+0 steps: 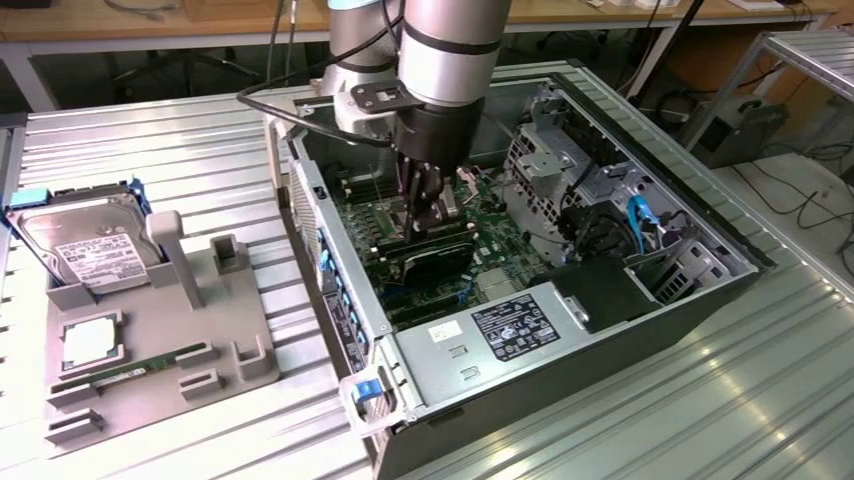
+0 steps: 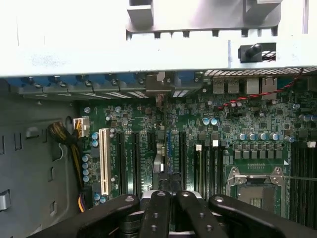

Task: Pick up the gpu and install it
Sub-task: 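Press down on the gpu until it lock into place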

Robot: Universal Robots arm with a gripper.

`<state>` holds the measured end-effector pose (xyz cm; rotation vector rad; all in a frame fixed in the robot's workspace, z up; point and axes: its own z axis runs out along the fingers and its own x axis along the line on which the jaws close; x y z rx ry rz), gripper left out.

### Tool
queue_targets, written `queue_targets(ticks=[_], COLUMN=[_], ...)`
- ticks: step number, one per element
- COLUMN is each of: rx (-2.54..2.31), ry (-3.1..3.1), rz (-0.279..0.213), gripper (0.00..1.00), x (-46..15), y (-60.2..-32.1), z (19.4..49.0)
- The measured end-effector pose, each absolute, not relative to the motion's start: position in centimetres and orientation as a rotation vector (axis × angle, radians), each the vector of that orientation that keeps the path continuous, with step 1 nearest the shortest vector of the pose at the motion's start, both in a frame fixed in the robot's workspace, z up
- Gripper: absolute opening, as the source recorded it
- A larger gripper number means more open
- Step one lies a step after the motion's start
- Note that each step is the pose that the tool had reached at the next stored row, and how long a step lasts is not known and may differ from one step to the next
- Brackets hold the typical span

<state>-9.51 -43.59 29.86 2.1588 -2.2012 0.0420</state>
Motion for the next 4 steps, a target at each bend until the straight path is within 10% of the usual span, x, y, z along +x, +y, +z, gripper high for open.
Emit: queue_targets(ticks=[4], rx=[2.159], ry=[-2.201], rz=[0.042], gripper=[0.11], x=[-9.51], y=[-43.59], z=[29.87])
